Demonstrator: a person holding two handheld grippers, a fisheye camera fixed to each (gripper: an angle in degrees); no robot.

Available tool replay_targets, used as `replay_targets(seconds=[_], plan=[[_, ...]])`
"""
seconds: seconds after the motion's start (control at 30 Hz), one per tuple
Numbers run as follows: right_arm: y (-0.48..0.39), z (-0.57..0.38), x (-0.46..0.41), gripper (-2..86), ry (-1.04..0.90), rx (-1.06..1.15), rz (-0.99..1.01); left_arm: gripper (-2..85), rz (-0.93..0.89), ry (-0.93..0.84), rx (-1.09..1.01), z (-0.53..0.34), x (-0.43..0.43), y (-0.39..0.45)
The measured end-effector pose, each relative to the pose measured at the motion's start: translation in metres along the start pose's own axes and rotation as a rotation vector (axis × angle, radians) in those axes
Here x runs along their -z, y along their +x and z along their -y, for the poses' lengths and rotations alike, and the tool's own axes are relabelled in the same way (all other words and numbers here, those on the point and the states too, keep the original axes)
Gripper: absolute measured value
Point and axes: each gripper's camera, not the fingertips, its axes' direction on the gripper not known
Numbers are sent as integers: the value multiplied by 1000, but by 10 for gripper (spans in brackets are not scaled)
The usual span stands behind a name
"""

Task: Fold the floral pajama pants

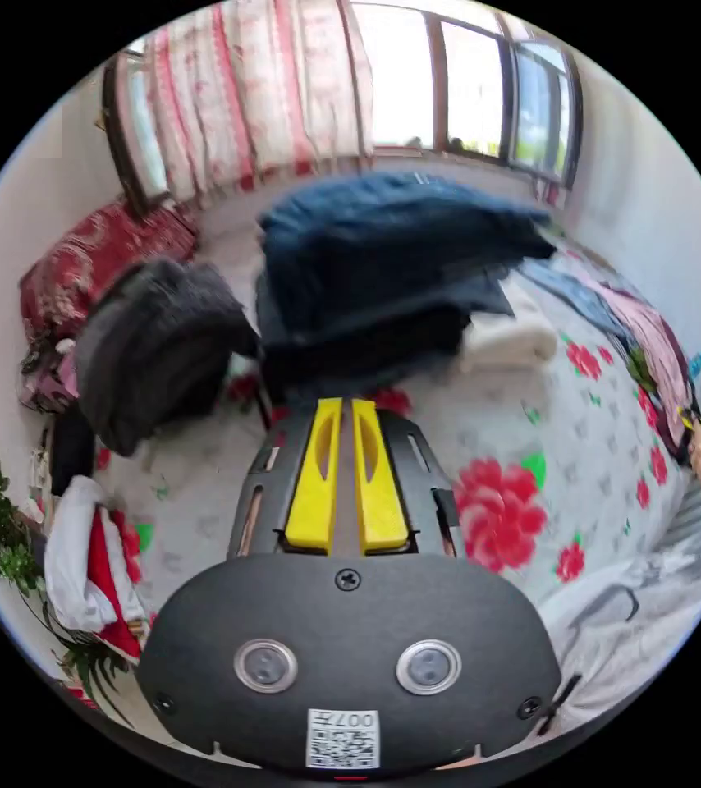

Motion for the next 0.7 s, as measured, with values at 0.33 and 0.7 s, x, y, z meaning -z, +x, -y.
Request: replay_targets(seconds=[0.33, 0.7], plan=[[31, -4, -29, 6, -81, -239, 83, -10, -331, -478, -166, -55, -72, 106], [-84, -105, 73, -2, -40, 244, 653, -8, -421, -360, -367, -58, -38, 152]])
